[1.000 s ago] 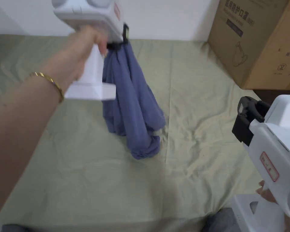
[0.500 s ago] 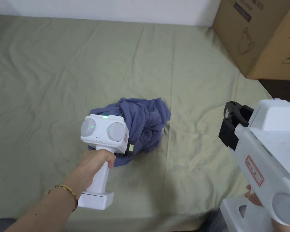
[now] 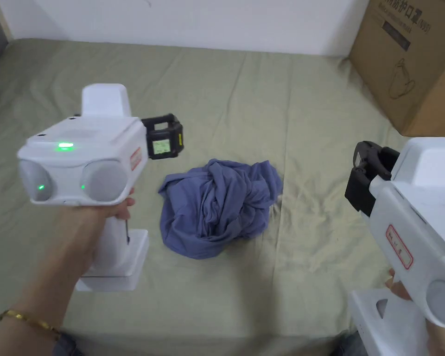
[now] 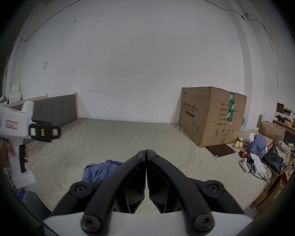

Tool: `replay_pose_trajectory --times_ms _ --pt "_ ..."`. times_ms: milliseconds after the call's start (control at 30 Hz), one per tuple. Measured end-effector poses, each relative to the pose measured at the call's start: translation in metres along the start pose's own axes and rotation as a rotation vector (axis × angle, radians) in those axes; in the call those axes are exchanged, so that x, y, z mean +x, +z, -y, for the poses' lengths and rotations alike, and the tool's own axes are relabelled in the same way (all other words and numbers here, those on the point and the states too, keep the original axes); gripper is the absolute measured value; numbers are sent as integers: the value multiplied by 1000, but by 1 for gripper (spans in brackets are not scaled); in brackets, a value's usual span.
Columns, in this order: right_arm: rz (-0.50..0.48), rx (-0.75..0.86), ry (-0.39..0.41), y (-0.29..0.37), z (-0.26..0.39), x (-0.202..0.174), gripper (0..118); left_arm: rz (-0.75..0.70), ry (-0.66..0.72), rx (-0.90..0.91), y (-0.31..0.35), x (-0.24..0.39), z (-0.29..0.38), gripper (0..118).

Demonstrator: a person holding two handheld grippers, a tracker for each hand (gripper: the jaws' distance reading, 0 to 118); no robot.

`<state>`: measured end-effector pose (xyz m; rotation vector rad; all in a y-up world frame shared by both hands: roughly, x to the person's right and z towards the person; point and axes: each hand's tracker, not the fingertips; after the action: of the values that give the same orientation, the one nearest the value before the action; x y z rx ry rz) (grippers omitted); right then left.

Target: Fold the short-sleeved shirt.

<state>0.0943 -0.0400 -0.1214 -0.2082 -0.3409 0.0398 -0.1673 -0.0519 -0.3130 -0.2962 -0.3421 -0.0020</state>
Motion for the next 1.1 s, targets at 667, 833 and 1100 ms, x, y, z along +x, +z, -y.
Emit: replay_pose_trajectory --times_ms 667,833,1100 --pt "-42 -20 -6 10 22 -20 0 -80 -7 -95 68 -33 80 0" --pt "-47 -40 -10 5 27 -19 0 -41 33 -149 55 -35 81 0" --pt "-45 -55 -11 -6 30 -13 0 60 101 -411 -18 -32 64 37"
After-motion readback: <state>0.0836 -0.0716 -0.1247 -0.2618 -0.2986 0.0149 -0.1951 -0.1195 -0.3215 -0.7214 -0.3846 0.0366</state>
